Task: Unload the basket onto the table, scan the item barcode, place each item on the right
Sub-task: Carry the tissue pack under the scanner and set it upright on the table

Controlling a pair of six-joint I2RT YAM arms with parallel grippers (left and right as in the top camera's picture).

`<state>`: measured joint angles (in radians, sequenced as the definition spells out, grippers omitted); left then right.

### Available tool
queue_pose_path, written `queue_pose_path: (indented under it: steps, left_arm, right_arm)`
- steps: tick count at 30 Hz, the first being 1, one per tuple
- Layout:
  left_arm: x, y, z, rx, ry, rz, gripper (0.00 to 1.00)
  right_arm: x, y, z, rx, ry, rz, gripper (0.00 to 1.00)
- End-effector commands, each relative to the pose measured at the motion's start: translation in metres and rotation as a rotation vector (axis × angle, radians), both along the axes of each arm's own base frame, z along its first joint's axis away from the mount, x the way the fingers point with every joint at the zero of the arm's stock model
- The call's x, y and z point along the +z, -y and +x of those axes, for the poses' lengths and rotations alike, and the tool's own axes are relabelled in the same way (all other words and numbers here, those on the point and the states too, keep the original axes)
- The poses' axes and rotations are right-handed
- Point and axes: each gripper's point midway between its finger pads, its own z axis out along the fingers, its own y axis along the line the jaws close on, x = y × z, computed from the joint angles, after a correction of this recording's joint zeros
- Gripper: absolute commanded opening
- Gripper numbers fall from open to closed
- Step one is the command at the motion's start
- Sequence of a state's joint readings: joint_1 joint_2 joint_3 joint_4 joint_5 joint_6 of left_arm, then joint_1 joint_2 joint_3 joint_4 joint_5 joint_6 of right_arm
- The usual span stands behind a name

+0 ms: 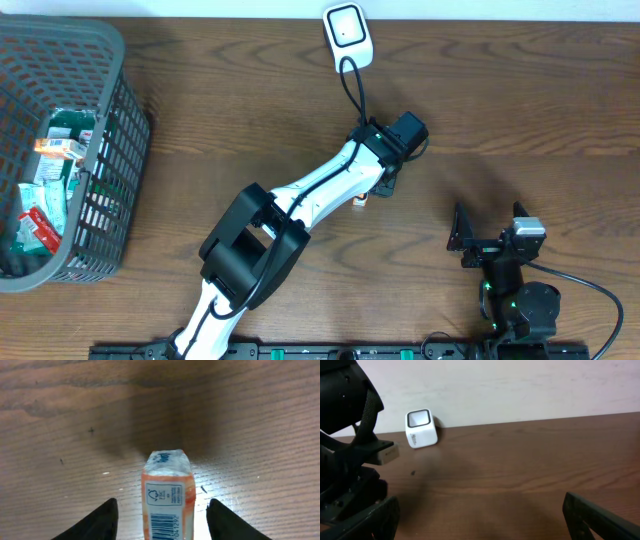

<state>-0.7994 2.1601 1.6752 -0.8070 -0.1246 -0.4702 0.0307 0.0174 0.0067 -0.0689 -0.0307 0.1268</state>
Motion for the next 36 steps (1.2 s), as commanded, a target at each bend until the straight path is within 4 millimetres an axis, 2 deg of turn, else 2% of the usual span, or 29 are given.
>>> queue_pose_path:
  steps: [1, 4, 7, 10, 11, 12, 15, 18, 19, 21, 23, 25, 26, 28, 29, 31, 35, 36]
  left_arm:
    - [-0.008, -0.005, 0.0, 0.003, -0.003, 0.03, 0.68]
    - [0.001, -0.002, 0.005, -0.025, 0.013, 0.023, 0.7]
    - [0.032, 0.004, 0.016, -0.055, 0.06, -0.01, 0.7]
    - [0.085, 0.0, 0.036, -0.023, 0.158, -0.054, 0.7]
    - [0.114, -0.007, 0.046, 0.003, 0.213, -0.074, 0.7]
    - [0.125, -0.011, 0.05, 0.014, 0.234, -0.084, 0.7]
    - [0.191, -0.04, 0.07, 0.092, 0.356, -0.157, 0.7]
    - [0.253, -0.092, 0.086, 0.21, 0.474, -0.227, 0.7]
    - [0.274, -0.118, 0.092, 0.265, 0.519, -0.244, 0.7]
    - [0.301, -0.162, 0.098, 0.358, 0.582, -0.257, 0.7]
    - [0.327, -0.225, 0.1, 0.506, 0.652, -0.267, 0.7]
    - [0.344, -0.276, 0.096, 0.629, 0.703, -0.263, 0.7]
    - [0.354, -0.313, 0.091, 0.707, 0.738, -0.247, 0.7]
    - [0.363, -0.365, 0.081, 0.826, 0.779, -0.218, 0.7]
    - [0.364, -0.384, 0.077, 0.871, 0.79, -0.204, 0.7]
    - [0.361, -0.443, 0.062, 1.018, 0.803, -0.152, 0.7]
    - [0.342, -0.498, 0.047, 1.171, 0.766, -0.101, 0.7]
    - [0.328, -0.517, 0.041, 1.226, 0.728, -0.076, 0.7]
  right_arm:
    - [-0.001, -0.003, 0.0, 0.011, -0.002, 0.015, 0.99]
    - [-0.001, -0.003, 0.0, 0.011, -0.002, 0.015, 0.99]
    - [-0.001, -0.003, 0.0, 0.011, -0.002, 0.015, 0.99]
    - [-0.001, -0.003, 0.0, 0.011, -0.002, 0.015, 0.99]
    - [-0.001, -0.003, 0.0, 0.011, -0.002, 0.015, 0.99]
    - [-0.001, -0.003, 0.0, 0.011, -0.002, 0.015, 0.99]
    - [-0.001, -0.003, 0.0, 0.011, -0.002, 0.015, 0.99]
    - [-0.001, -0.003, 0.0, 0.011, -0.002, 0.015, 0.99]
    - [-0.001, -0.003, 0.0, 0.011, -0.002, 0.015, 0.99]
    - [-0.001, -0.003, 0.0, 0.011, -0.002, 0.015, 0.99]
    - [-0.001, -0.003, 0.0, 0.011, -0.002, 0.015, 0.99]
    - [-0.001, -0.003, 0.0, 0.011, -0.002, 0.015, 0.99]
    - [-0.001, -0.003, 0.0, 0.011, -0.002, 0.015, 0.99]
    - [-0.001, -0.003, 0.0, 0.011, -0.002, 0.015, 0.99]
    - [-0.001, -0.003, 0.0, 0.011, -0.002, 0.015, 0.99]
    - [-0.001, -0.003, 0.0, 0.011, -0.002, 0.015, 0.99]
    - [-0.001, -0.003, 0.0, 0.011, -0.002, 0.015, 0.99]
    - [-0.001, -0.003, 0.0, 0.011, -0.002, 0.015, 0.99]
